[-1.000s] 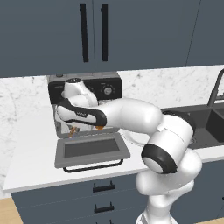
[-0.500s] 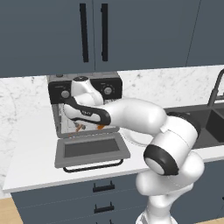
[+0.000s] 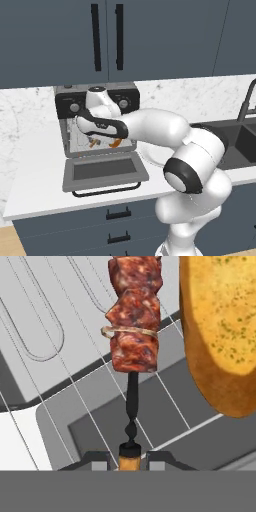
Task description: Pick up the kebab skewer and baguette bread, and place them inside the toaster oven. Close the toaster oven door and start by setting the timer.
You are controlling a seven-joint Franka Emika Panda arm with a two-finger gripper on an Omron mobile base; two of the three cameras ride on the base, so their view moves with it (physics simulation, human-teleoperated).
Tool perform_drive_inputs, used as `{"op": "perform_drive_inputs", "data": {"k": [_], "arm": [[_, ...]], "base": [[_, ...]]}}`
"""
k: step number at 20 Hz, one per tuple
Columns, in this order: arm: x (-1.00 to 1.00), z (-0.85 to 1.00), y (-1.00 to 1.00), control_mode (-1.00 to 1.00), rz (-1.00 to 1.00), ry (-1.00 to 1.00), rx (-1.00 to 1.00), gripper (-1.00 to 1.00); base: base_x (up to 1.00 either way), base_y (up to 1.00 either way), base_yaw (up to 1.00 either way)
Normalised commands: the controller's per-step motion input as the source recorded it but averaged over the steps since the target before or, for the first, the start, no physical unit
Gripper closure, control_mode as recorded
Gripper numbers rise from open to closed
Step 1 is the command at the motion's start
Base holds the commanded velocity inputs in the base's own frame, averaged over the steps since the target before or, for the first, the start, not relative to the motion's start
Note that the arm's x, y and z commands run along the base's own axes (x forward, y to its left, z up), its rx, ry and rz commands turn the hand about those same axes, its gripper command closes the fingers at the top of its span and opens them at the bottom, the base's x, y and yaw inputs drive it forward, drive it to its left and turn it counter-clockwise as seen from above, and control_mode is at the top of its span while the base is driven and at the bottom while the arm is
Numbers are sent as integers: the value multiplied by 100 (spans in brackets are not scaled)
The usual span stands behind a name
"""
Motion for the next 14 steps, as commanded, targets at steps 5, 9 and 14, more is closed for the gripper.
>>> {"op": "perform_drive_inputs", "data": {"k": [5,9,14], "arm": [[25,-9,7,-100,0,0,0,100],[17,-14,4,-100,0,0,0,-100],[4,-7,0,-100,0,0,0,-100]], "base": [[0,0,0],[0,0,0],[0,0,0]]}}
